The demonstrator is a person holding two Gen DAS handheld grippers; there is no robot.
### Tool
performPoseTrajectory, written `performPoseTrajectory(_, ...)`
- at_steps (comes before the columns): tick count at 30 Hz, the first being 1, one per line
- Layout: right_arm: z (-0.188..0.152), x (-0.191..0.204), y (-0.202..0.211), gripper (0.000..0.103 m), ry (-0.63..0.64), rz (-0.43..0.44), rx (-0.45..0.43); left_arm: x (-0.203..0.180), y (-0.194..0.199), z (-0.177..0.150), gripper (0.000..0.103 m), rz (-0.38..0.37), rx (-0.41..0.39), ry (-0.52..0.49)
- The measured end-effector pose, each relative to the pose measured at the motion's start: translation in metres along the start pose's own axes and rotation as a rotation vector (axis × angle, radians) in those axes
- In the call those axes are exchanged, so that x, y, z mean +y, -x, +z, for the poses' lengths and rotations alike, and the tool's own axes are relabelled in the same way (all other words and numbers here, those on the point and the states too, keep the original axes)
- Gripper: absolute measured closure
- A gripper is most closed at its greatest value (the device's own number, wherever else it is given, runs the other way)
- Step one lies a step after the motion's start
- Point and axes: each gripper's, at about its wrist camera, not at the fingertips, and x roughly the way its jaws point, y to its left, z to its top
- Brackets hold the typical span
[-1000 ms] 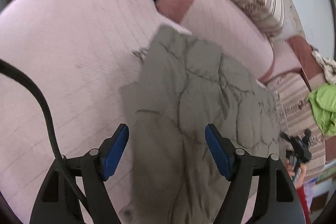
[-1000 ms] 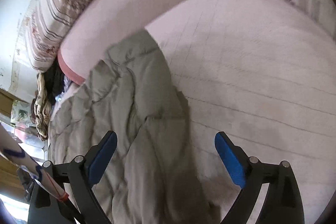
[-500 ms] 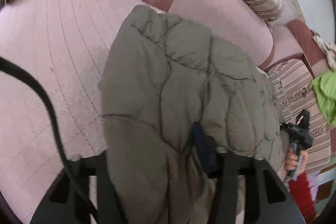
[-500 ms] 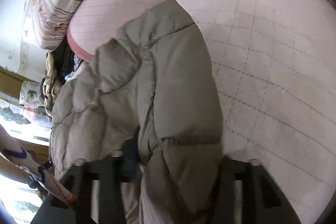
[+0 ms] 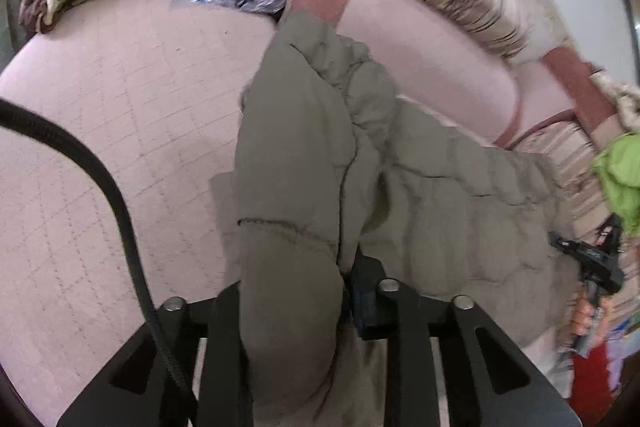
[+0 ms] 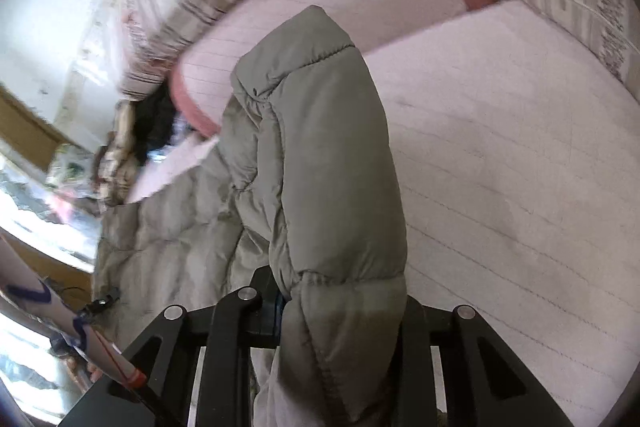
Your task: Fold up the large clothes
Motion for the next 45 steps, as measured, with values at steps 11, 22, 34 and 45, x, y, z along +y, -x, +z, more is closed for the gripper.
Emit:
performPoseTrajectory(11, -0.009, 0.027, 0.029, 0.033, 0.044, -0.351, -0.162, 0.011, 0.029, -0.011, 0.039, 0.135, -0.078, -0.012)
performPoseTrajectory(22, -0.030, 0.144, 0.019, 0.030, 0.321, -0.341, -0.253, -0.003, 0.002, -0.017, 0.038, 0.297, -0.022, -0.081)
performPoseTrajectory(34, -0.037, 0.240, -0.143, 0.040, 0.509, -0.364, -0.102, -0.011, -0.002, -0.023, 0.038, 0.357, -0.063, -0.123)
performPoseTrajectory(45, -0.017, 0.197, -0.108, 0.024, 0.444, -0.402, -0.178, -0.023, 0.028, -0.030, 0.038, 0.401, -0.225, -0.132)
